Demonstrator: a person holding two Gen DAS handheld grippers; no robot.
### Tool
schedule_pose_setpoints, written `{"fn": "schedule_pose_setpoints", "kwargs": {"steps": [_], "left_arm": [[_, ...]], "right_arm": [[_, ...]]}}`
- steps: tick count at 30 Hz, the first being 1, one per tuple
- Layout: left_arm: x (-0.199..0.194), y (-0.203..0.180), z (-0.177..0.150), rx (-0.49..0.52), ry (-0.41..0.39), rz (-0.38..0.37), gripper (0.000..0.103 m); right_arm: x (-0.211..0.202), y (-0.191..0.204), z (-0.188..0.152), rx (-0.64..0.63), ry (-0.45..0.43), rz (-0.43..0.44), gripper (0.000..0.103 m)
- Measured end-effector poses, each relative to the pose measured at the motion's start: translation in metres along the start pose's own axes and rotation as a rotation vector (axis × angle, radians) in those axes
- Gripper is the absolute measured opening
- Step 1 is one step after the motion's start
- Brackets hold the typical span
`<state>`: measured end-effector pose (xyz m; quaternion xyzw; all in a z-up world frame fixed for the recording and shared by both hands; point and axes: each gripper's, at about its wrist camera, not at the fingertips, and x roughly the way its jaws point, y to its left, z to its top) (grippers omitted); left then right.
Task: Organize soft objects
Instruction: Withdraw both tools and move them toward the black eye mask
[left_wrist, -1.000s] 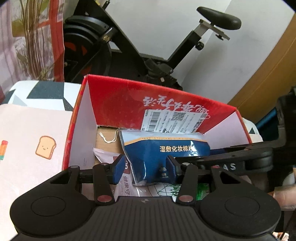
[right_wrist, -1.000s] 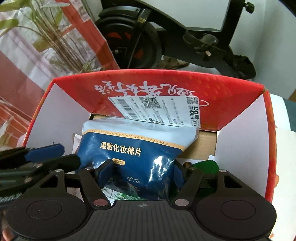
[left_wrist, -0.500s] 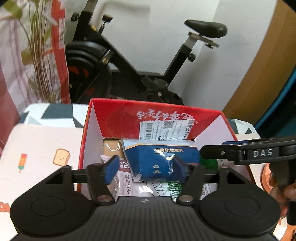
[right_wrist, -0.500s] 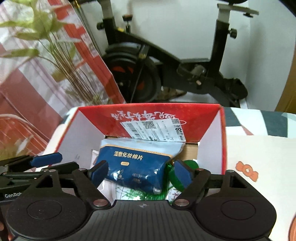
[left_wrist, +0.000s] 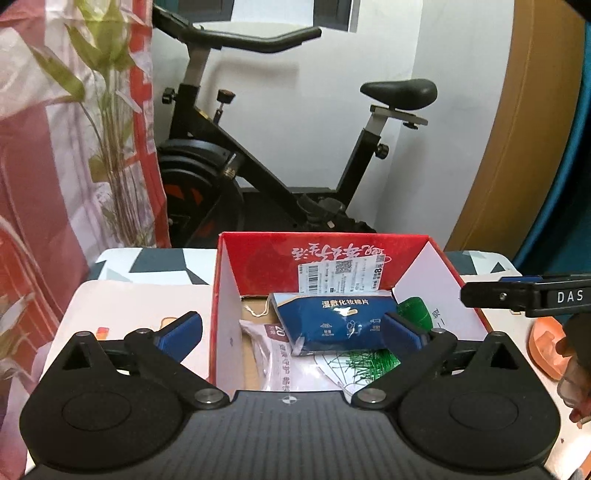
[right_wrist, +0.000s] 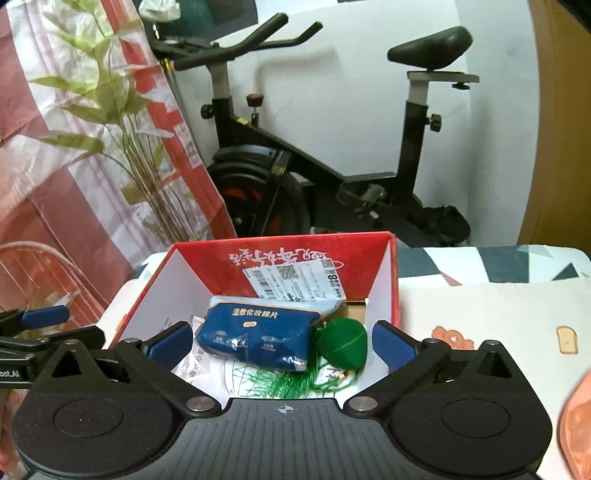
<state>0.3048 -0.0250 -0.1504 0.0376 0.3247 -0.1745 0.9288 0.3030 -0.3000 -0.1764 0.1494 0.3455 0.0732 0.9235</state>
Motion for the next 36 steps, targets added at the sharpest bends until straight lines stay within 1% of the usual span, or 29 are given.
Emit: {"fn": "schedule_pose_setpoints", "kwargs": {"steps": [4,8,11,14,17,20,22,24,29,33,35,36], "left_arm": [[-0.018,0.001,-0.014,-0.031,-0.056,0.022,0.103],[-0.032,-0.003,-0.032,-0.012,-0.079,0.028,0.103],[-0.043,-0.004,-0.05,-0.003,-0.104,0.017,0.103],[-0.05,-0.001,-0.073,-0.026,-0.107,-0.001,0.103],[-0.049,0.006,-0.094,-0.077,-0.069,-0.002,0.103],[-0.045,0.011,-0.112,-0.119,-0.033,0.014,0.103],[-0.042,0.014,-0.121,-0.145,-0.014,0.025,0.103],[-0.039,0.017,-0.127,-0.171,0.005,0.013,0.103],[-0.03,0.015,-0.139,-0.203,0.054,-0.014,0.103],[-0.016,0.014,-0.156,-0.236,0.134,-0.028,0.103],[-0.01,0.013,-0.165,-0.246,0.174,-0.028,0.103],[-0.008,0.014,-0.168,-0.25,0.187,-0.031,0.103]], "right_arm": [[-0.014,-0.003,-0.016,0.025,-0.009,0.011,0.103],[-0.028,-0.005,-0.037,0.02,-0.018,-0.011,0.103],[-0.037,-0.006,-0.053,0.021,-0.032,-0.012,0.103],[-0.047,-0.01,-0.071,0.02,-0.051,-0.007,0.103],[-0.052,-0.008,-0.086,-0.011,-0.051,0.016,0.103],[-0.055,-0.002,-0.103,-0.048,-0.047,0.015,0.103],[-0.054,0.002,-0.114,-0.077,-0.034,0.018,0.103],[-0.052,0.005,-0.125,-0.099,-0.018,0.015,0.103],[-0.04,0.008,-0.153,-0.113,0.047,0.027,0.103],[-0.031,0.006,-0.177,-0.126,0.096,0.003,0.102],[-0.027,0.003,-0.188,-0.118,0.127,-0.002,0.101],[-0.025,0.002,-0.193,-0.112,0.146,-0.003,0.099]]}}
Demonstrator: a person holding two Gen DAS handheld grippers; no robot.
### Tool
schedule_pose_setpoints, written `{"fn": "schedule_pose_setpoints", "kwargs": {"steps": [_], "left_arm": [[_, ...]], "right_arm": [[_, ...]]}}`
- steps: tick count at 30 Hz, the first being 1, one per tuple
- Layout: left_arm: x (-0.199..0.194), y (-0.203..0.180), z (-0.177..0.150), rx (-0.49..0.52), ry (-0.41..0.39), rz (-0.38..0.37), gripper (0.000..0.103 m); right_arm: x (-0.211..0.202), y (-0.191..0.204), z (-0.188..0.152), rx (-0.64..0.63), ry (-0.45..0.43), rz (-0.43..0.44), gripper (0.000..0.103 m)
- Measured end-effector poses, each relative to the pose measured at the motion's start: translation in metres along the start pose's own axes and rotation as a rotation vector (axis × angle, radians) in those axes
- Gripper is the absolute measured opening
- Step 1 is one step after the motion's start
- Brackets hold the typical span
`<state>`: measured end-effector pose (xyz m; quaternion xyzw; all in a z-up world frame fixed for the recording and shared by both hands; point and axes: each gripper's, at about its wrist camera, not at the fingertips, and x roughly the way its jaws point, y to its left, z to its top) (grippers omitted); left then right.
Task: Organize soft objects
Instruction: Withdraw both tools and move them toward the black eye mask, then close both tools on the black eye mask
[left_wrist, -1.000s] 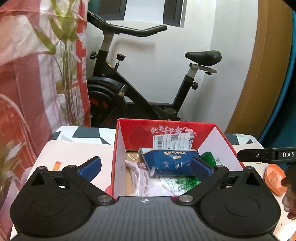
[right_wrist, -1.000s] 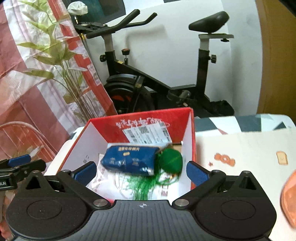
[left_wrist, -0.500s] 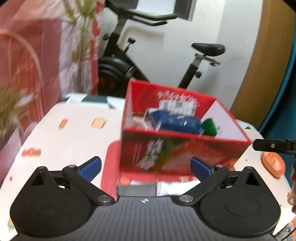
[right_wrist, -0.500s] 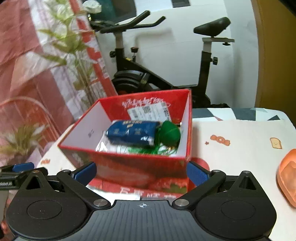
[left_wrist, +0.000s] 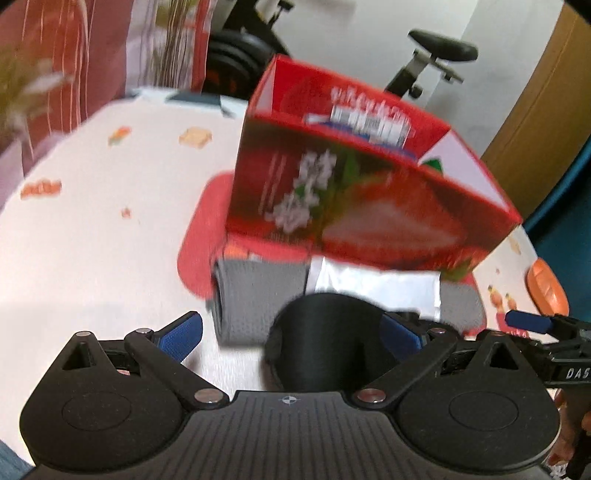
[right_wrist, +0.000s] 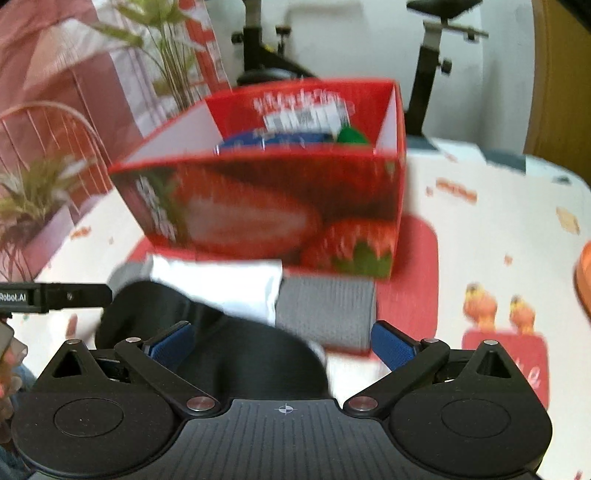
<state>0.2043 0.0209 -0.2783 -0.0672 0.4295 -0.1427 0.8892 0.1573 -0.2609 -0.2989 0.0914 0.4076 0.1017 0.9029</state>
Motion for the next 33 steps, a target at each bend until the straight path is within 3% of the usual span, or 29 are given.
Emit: {"fn": "schedule_pose_setpoints", "kwargs": {"steps": [5,7,12,19,27,30,33], "left_arm": [[0.003,0.002,-0.007,-0.007,0.015,-0.013,0.099],[0.001,0.001,-0.007,0.005,0.004,-0.026,0.09],[0.005,-0.003,-0.008,0.013,0.025,-0.044,0.079],[0.02,-0.01,-0.013,0.06,0.08,-0.059,0.078],[0.026,-0.005,-0.014,0.032,0.095,-0.068,0.079],[0.028,-0.008,-0.015,0.051,0.094,-0.067,0.068],[0.028,-0.011,-0.015,0.062,0.096,-0.073,0.067]], "right_arm": [[0.013,-0.002,-0.015,0.03,0.062,0.019,0.09],[0.016,-0.004,-0.016,0.043,0.072,0.031,0.089],[0.023,-0.004,-0.02,0.056,0.114,0.046,0.089],[0.03,0.001,-0.022,0.01,0.125,0.03,0.091],[0.032,-0.001,-0.022,0.005,0.123,0.03,0.092],[0.031,-0.001,-0.022,0.011,0.125,0.031,0.091],[0.026,-0.004,-0.023,0.039,0.129,0.043,0.091]]}}
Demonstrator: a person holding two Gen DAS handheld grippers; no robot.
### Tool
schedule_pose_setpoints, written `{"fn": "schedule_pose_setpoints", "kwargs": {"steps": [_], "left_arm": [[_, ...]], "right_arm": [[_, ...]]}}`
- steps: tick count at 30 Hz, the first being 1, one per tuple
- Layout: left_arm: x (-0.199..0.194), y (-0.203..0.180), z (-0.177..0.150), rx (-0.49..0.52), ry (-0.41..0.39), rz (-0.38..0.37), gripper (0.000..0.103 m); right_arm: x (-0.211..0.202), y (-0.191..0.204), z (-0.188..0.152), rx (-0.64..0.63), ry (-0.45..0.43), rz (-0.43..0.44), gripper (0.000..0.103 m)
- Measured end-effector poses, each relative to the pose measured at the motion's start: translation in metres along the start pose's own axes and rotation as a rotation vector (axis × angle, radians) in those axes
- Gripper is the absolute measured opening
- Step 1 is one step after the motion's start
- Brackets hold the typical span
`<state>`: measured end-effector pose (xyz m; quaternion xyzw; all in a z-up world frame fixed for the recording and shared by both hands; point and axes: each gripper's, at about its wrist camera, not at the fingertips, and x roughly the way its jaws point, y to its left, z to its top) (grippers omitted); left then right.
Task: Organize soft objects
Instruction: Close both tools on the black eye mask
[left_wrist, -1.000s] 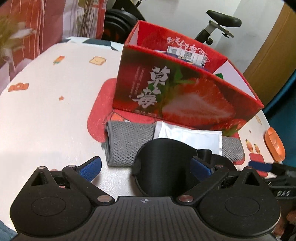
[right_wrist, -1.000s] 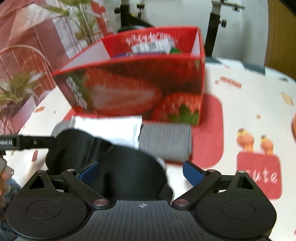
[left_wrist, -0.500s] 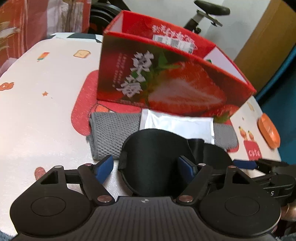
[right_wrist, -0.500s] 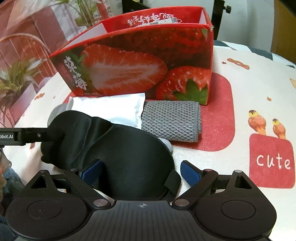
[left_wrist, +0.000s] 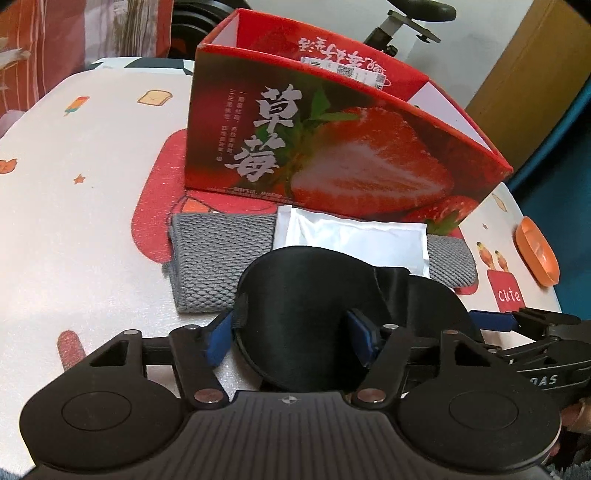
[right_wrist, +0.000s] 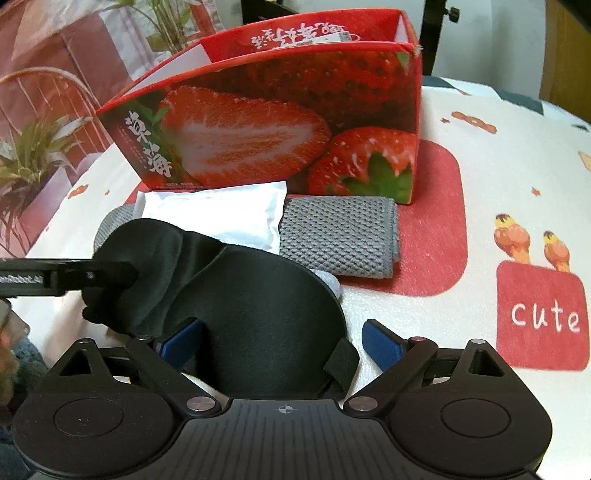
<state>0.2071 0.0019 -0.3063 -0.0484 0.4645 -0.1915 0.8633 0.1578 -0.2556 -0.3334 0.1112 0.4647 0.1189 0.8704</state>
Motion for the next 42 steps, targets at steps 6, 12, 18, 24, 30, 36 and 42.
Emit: {"fn": "schedule_pose_setpoints", "kwargs": {"steps": [6,12,18,24,30,36,42], "left_arm": [[0.003,0.005,0.0,-0.034,0.014,-0.009,0.067],[0.004,0.005,-0.001,-0.043,0.017,-0.005,0.067],[0.004,0.003,-0.001,-0.046,0.018,-0.003,0.067],[0.003,0.002,-0.001,-0.036,0.019,-0.004,0.067],[0.003,0.003,-0.001,-0.033,0.019,-0.005,0.067],[-0.001,0.005,0.0,-0.051,0.015,-0.03,0.066],[-0.018,0.007,0.003,-0.082,-0.032,-0.057,0.059]], "right_arm": [[-0.011,-0.012,-0.01,0.073,0.008,0.036,0.091],[-0.012,-0.017,-0.013,0.136,0.014,0.106,0.083],[-0.022,-0.011,-0.006,0.139,-0.04,0.128,0.073],[-0.039,-0.003,0.004,0.07,-0.147,0.095,0.056],[-0.037,-0.001,0.008,0.032,-0.163,0.088,0.029],[-0.027,-0.004,0.001,0.045,-0.131,0.071,0.02],[-0.021,-0.002,-0.001,0.029,-0.112,0.054,0.02]]}}
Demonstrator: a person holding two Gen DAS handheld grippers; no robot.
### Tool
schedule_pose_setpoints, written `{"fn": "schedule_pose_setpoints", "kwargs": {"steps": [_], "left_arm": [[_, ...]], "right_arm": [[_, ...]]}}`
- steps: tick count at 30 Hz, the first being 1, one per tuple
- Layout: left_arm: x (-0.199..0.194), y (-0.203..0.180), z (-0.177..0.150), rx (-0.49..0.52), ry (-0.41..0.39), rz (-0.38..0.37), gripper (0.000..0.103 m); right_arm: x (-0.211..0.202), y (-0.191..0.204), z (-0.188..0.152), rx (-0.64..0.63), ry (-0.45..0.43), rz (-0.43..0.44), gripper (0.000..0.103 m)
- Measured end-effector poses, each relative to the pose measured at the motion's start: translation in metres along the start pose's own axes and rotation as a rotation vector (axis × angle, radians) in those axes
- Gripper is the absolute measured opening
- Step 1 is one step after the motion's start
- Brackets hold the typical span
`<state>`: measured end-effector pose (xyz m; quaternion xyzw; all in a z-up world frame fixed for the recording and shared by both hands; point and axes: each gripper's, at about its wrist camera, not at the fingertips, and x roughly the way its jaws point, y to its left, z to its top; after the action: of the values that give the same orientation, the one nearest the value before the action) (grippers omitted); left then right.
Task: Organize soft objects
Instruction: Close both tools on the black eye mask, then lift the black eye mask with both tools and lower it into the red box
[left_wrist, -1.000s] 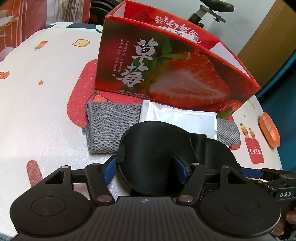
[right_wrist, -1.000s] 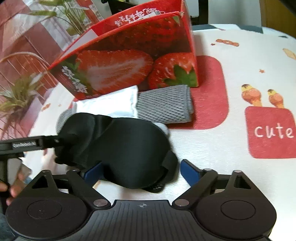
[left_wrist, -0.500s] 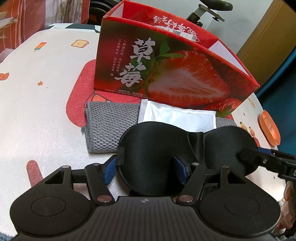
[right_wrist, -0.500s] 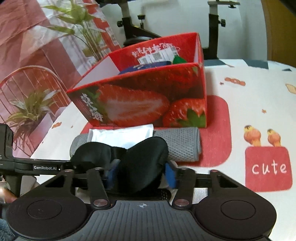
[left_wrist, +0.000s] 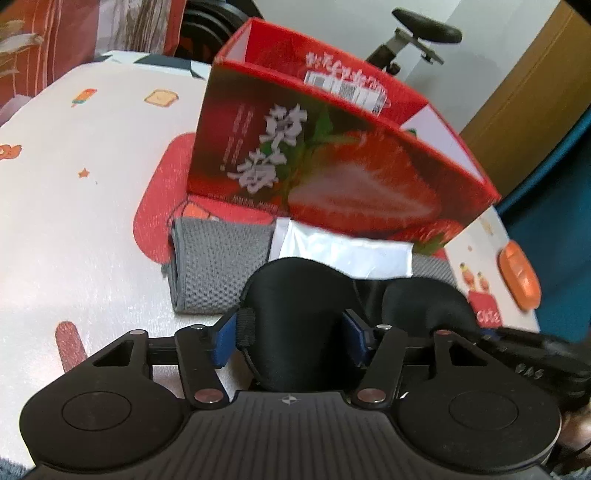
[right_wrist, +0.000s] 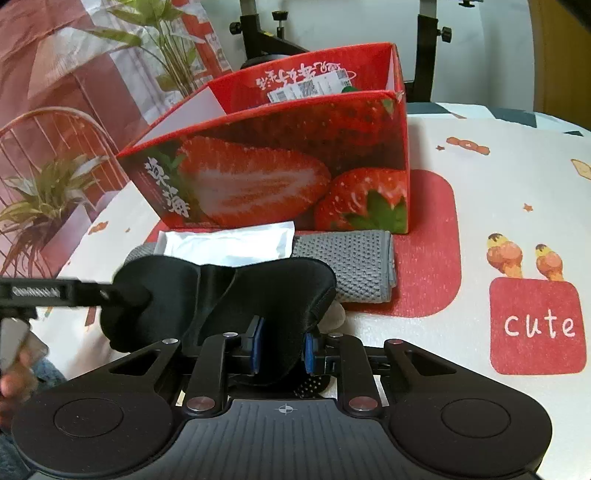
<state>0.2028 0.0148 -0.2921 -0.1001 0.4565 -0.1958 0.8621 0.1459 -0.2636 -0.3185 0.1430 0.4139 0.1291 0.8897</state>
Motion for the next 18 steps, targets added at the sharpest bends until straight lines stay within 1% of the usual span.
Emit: {"fn": "schedule_pose_setpoints", "kwargs": {"steps": [3,4,7,9,13,18], "left_arm": [[-0.006,-0.003,0.003,-0.005,-0.018,-0.016,0.05],[-0.008,-0.004,0.004,-0.003,-0.024,-0.02,0.043],[-0.012,-0.006,0.005,-0.002,-0.036,-0.046,0.03],[-0.014,-0.007,0.006,-0.001,-0.048,-0.049,0.024],[-0.019,-0.009,0.008,0.013,-0.061,-0.047,0.017],[-0.035,-0.017,0.015,0.054,-0.118,-0.063,0.015]], "right_arm": [[0.002,0.0,-0.001,-0.002,0.006,-0.001,0.019],[0.002,0.0,-0.001,-0.002,0.007,-0.001,0.019],[0.002,0.0,-0.001,0.0,0.007,0.002,0.019],[0.001,0.0,0.0,-0.001,0.006,0.004,0.019],[-0.002,0.001,0.001,-0.003,-0.006,0.014,0.018],[-0.016,0.012,0.011,-0.06,-0.07,0.052,0.014]]}}
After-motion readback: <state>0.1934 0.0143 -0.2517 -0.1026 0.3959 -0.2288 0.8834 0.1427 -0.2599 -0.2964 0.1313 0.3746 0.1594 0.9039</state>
